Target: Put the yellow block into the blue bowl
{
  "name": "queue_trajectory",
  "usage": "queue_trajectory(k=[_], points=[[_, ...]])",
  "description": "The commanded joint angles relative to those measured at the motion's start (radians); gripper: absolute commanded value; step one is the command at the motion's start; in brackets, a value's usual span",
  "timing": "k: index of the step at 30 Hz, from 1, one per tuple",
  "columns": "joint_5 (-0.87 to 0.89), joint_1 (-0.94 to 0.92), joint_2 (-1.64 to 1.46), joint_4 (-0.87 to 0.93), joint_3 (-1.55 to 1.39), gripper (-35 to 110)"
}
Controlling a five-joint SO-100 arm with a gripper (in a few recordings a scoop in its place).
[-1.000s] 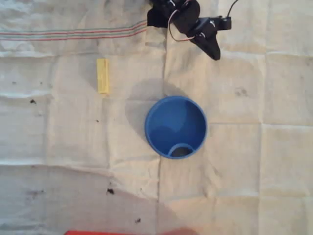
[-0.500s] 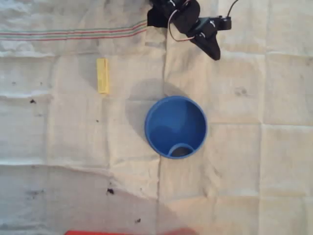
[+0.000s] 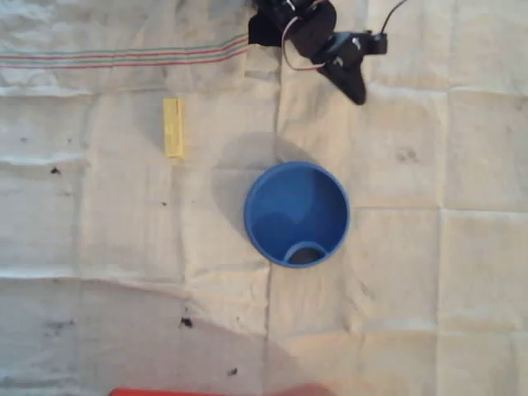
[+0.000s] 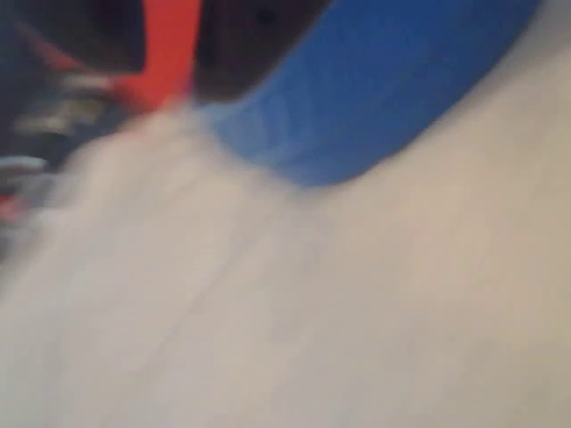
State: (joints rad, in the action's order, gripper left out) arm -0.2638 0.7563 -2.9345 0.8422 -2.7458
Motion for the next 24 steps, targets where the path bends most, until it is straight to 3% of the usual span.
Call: queue_trajectory(k=[1,11,24], points=[[0.018,-0.101,0.265,-0.038,0.331,0],[0.13,-0.422,0.727,-0.025,0.865,0],[0.127,-0.769,0.923,-0.026,0.977,0]])
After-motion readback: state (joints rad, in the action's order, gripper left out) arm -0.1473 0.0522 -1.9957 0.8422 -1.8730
